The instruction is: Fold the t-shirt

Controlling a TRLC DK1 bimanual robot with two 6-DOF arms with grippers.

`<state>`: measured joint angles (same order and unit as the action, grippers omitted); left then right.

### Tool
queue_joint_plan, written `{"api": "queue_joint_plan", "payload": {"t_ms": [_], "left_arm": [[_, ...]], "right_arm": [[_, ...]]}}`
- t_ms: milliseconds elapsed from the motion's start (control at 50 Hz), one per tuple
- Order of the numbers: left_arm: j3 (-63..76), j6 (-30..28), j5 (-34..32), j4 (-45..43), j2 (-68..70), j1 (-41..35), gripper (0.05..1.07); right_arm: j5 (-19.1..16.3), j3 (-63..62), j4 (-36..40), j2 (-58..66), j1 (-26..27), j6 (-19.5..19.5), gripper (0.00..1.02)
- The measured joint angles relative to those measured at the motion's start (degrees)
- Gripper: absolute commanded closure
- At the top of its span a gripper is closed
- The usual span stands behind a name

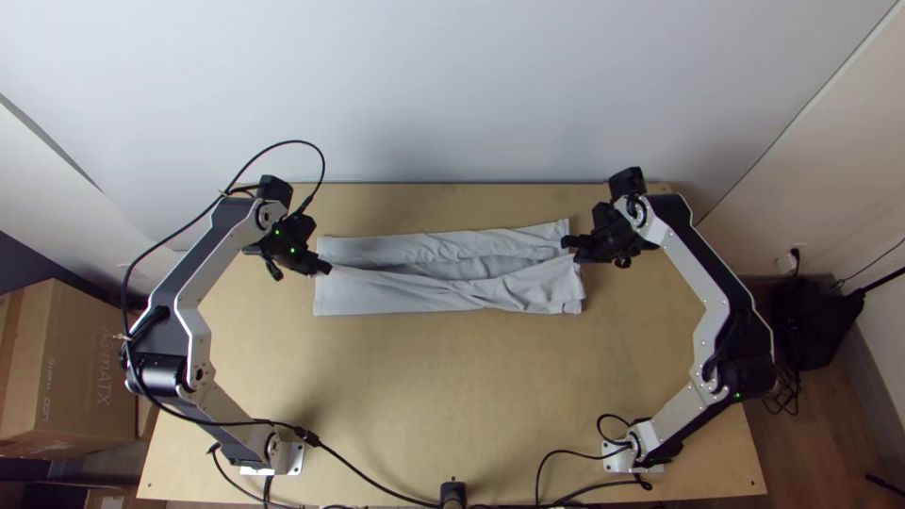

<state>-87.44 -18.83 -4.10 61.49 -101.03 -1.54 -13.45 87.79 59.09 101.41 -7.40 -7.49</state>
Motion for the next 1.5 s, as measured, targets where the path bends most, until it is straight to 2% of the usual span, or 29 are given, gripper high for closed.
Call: {"api": "queue_joint_plan", "payload": {"t_ms": [500,800,840,860,900,960,980,1000,1040,1060,1100,1140,1160,1320,1500], "left_arm": [[-15.54,-0.02,-0.48,0.13,-15.61,2.91,1.04],[-16.83,0.90,-0.85,-0.09,-20.00,3.54,1.04],[-16.83,1.33,-0.85,-0.48,-20.13,3.54,1.01],[-16.83,1.60,-0.85,-0.79,-20.20,3.52,0.95],[-16.83,2.14,-0.85,-1.03,-20.22,3.52,0.70],[-16.83,2.91,-0.87,-1.07,-20.22,3.48,0.26],[-16.83,3.21,-0.90,-1.11,-20.22,3.48,0.17],[-16.83,3.48,-1.07,-1.25,-20.22,3.48,0.13],[-16.83,3.87,-1.29,-1.31,-20.22,3.48,0.12],[-16.83,3.89,-1.36,-1.31,-20.22,3.50,0.11],[-16.74,4.15,-1.92,-1.33,-20.22,3.50,0.10],[-16.59,4.52,-3.02,-1.55,-20.20,3.54,0.10],[-16.46,4.70,-3.76,-1.66,-20.20,3.58,0.10],[-15.13,6.01,-8.52,-2.32,-18.84,4.94,0.10],[-14.27,6.84,-17.62,-2.32,-13.40,9.35,0.10]], "right_arm": [[1.03,20.55,0.00,17.70,0.02,-0.02,1.00],[1.81,28.89,0.39,27.78,0.68,-1.27,1.00],[2.14,29.44,0.37,28.55,0.68,-1.44,1.00],[2.16,29.53,0.35,28.83,0.68,-1.49,1.00],[2.38,29.68,0.39,29.27,0.66,-1.53,0.94],[2.60,29.70,0.39,29.55,0.66,-1.53,0.84],[2.78,29.70,0.37,29.55,0.66,-1.57,0.82],[3.10,29.70,0.35,29.55,0.66,-1.73,0.80],[3.80,29.70,0.24,29.55,0.66,-1.92,0.75],[4.09,29.70,0.13,29.55,0.66,-1.95,0.67],[4.63,29.94,0.11,29.55,0.68,-2.21,0.46],[5.66,30.12,0.00,29.55,0.68,-2.45,0.13],[6.34,30.14,-0.09,29.55,0.68,-2.56,0.03],[9.44,30.29,-1.27,29.53,1.16,-3.04,0.03],[9.35,27.30,-4.39,25.29,2.97,-4.13,0.03]]}}
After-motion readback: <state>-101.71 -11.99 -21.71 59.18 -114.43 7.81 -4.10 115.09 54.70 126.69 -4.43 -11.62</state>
